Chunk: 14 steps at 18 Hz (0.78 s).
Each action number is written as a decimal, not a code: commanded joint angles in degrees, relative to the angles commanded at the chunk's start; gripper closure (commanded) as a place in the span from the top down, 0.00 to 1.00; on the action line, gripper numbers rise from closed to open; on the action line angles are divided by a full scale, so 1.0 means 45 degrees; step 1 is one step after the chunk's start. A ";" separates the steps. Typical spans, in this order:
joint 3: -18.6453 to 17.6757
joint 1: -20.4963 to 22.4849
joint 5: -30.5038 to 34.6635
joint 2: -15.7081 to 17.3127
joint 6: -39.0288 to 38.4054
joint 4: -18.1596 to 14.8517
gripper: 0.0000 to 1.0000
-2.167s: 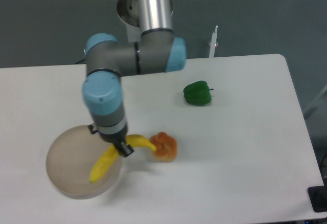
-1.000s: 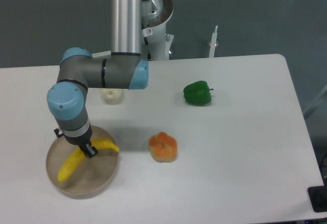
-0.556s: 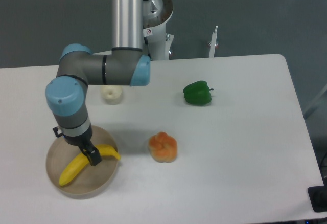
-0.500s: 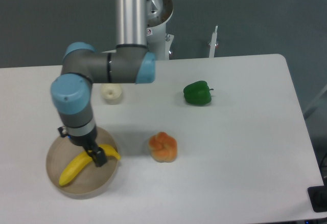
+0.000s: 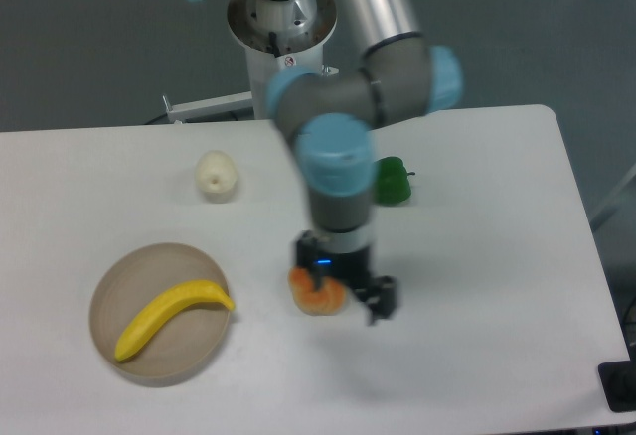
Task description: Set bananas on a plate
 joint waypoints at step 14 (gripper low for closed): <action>0.2211 0.1799 0.0137 -0.2112 0.3244 -0.1372 1.00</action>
